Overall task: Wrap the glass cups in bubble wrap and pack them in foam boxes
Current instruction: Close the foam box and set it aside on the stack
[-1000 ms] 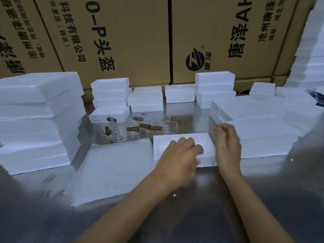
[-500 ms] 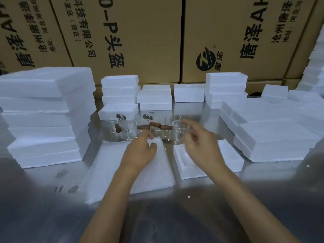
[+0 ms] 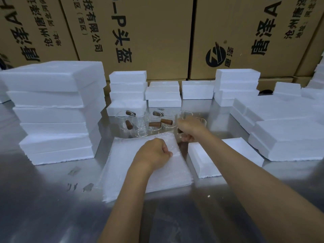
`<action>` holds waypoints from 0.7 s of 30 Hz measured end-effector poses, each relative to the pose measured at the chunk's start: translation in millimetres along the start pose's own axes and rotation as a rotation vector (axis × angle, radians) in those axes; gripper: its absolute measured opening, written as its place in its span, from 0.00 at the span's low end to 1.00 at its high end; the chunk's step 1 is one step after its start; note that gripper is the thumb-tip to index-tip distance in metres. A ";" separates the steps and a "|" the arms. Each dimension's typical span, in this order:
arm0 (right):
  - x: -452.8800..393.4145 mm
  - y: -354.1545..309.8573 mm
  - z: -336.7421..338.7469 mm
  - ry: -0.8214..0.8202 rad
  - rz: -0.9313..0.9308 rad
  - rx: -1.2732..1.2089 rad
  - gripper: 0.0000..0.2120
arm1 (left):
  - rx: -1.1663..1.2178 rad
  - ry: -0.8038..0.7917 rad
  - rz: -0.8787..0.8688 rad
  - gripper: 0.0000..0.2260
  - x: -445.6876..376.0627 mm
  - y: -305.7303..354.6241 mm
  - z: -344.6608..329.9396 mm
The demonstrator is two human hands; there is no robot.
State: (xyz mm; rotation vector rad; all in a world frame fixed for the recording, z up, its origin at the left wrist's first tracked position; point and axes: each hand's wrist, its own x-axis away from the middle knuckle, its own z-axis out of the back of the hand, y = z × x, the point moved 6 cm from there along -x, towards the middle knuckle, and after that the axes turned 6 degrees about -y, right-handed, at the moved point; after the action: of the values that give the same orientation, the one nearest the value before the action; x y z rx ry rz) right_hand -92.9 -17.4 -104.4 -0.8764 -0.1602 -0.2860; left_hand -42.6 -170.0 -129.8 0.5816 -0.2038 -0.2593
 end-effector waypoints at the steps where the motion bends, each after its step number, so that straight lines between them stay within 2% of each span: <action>1: 2.9 2.7 4.8 0.012 0.017 0.086 0.13 | 0.008 -0.001 -0.009 0.07 0.2 -0.1 1.2; 3: 10.5 10.5 12.1 0.016 0.040 0.248 0.08 | 0.063 0.007 -0.020 0.05 1.5 -1.5 4.4; 6: 26.3 26.3 29.3 0.084 0.056 0.291 0.06 | 0.117 0.028 -0.040 0.06 3.8 -3.7 10.7; 12: 54.5 51.3 66.0 0.311 0.186 0.018 0.12 | 0.080 0.093 -0.100 0.10 8.9 -3.1 23.9; 15: 77.0 48.7 71.4 0.248 0.325 -0.196 0.12 | 0.113 0.102 -0.104 0.12 9.6 -5.0 27.2; 19: 106.0 34.2 55.9 0.018 0.482 -0.457 0.11 | 0.145 0.079 -0.090 0.13 7.4 -11.4 31.0; 21: 113.3 27.9 41.3 -0.042 0.516 -0.496 0.11 | 0.180 0.077 -0.102 0.11 7.2 -14.1 34.7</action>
State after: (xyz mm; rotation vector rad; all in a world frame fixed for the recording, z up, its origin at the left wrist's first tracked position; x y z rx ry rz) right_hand 22.6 11.0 -70.0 -1.3776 0.1072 0.1872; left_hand -47.5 -201.3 -108.6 0.7804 -0.1237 -0.3191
